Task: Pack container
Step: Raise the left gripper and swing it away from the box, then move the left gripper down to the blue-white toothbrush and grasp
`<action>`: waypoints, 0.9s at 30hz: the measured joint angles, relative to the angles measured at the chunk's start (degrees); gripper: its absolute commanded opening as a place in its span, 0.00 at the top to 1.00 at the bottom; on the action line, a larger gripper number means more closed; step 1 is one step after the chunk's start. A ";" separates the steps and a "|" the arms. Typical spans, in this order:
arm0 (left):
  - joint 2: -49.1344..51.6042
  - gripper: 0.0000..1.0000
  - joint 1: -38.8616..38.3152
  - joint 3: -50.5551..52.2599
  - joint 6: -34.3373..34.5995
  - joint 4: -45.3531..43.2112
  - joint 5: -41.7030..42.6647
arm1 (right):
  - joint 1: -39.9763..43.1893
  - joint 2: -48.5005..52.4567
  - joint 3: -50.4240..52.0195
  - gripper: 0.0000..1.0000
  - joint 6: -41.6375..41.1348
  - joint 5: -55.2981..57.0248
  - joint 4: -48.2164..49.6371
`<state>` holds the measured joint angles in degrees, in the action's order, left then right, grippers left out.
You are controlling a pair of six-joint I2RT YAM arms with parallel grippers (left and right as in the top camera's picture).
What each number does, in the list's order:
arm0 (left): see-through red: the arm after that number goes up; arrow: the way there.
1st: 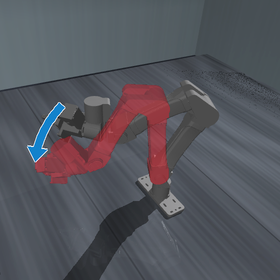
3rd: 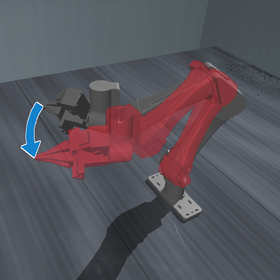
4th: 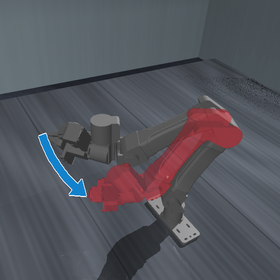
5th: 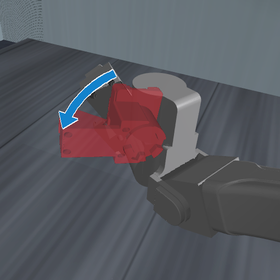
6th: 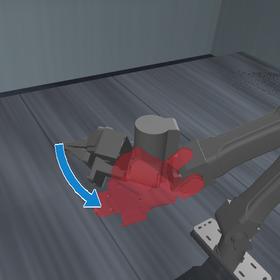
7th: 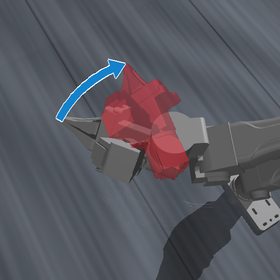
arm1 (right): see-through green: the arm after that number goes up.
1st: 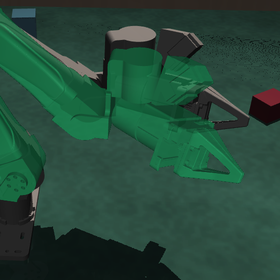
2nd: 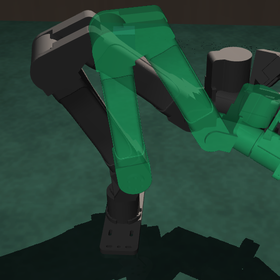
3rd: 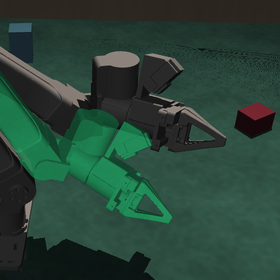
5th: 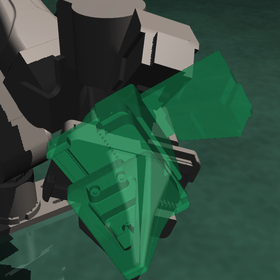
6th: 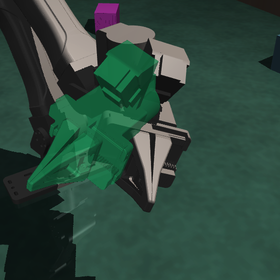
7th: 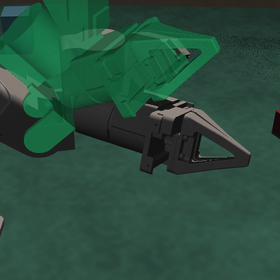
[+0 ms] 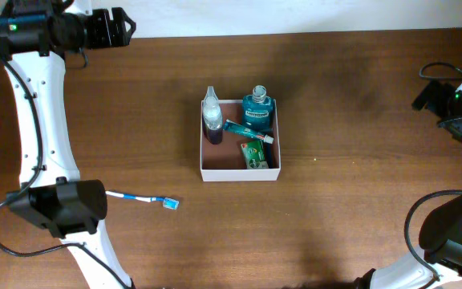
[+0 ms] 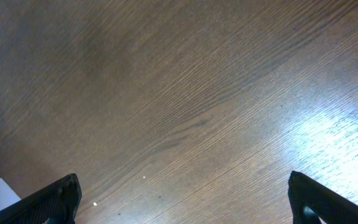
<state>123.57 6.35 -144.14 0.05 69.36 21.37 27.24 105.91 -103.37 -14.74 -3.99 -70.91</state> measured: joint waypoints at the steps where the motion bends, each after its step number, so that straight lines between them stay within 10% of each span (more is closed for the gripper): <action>1: -0.13 0.10 0.00 0.02 1.01 1.86 -1.14 | 0.00 0.00 0.00 0.01 0.00 0.00 0.04; 15: -31.87 0.00 -0.37 3.17 35.65 27.10 -16.09 | 0.00 0.00 0.00 0.01 -0.02 0.00 0.00; 27: -36.46 0.01 -8.33 59.74 59.14 13.11 -19.06 | 0.00 0.00 -0.02 0.01 -0.02 0.02 0.02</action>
<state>87.11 -1.98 -84.40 59.20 82.48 2.31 27.24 105.91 -103.39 -14.76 -3.97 -70.89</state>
